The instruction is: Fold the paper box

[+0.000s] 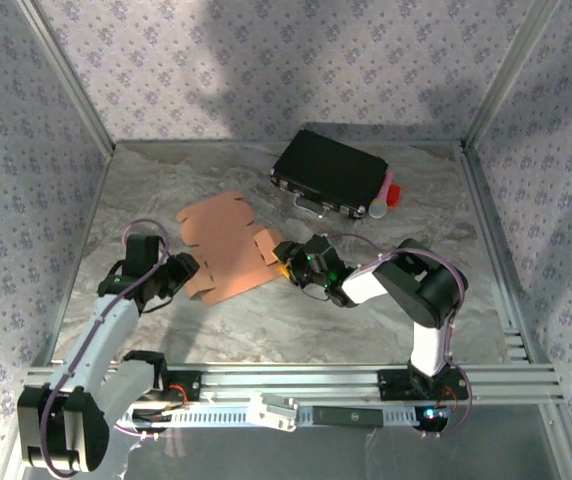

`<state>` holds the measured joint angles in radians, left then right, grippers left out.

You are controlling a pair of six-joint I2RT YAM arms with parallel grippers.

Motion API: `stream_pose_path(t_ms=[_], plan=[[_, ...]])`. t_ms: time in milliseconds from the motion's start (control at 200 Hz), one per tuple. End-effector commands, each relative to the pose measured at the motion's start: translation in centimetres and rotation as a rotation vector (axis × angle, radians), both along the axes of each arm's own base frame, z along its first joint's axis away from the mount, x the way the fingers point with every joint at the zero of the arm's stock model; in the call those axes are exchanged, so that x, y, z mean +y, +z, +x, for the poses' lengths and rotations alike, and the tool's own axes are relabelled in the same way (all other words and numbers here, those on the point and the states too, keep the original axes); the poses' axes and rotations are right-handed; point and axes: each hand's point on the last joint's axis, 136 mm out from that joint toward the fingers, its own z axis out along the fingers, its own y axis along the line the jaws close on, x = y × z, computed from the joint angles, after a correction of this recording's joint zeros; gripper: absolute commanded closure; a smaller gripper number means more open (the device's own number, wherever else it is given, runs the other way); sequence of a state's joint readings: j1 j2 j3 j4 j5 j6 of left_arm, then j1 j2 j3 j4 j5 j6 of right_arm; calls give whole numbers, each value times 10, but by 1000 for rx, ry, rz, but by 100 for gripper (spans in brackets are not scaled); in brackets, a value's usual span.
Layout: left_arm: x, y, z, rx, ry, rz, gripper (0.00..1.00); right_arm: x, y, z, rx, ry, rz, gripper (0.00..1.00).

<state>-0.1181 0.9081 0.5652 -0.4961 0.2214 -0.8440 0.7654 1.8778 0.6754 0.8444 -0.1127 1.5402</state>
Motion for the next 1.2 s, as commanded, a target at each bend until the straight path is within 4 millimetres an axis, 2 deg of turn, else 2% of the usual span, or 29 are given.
stream_pose_path(t_ms=[0, 75, 215, 365, 680, 860, 969, 1089, 1159, 1199], plan=[[-3, -1, -4, 13, -2, -17, 52, -4, -6, 8, 21, -70, 51, 46], [-2, -2, -6, 20, -8, -5, 53, -10, -10, 6, 34, -89, 21, 48], [-6, 3, -6, -5, -10, -7, 53, -19, -5, 13, 15, -122, 1, 49], [-9, 4, -5, -10, -18, 1, 54, -13, -1, 22, 34, -129, 38, 52], [-13, 10, -6, -24, -28, -6, 54, -7, -5, 33, 90, -190, 117, 54], [-15, 9, -7, -24, -32, -8, 55, -4, -10, 37, 118, -239, 168, 58], [-17, 8, -7, -29, -37, -10, 55, -1, -15, 42, 140, -250, 188, 67], [-21, 8, -7, -40, -64, -2, 55, 1, -19, 46, 150, -265, 208, 71], [-26, 11, -5, -59, -101, 11, 55, 0, -19, 47, 152, -271, 210, 81], [-29, 14, -5, -71, -129, 25, 55, 0, -19, 48, 151, -275, 211, 91]])
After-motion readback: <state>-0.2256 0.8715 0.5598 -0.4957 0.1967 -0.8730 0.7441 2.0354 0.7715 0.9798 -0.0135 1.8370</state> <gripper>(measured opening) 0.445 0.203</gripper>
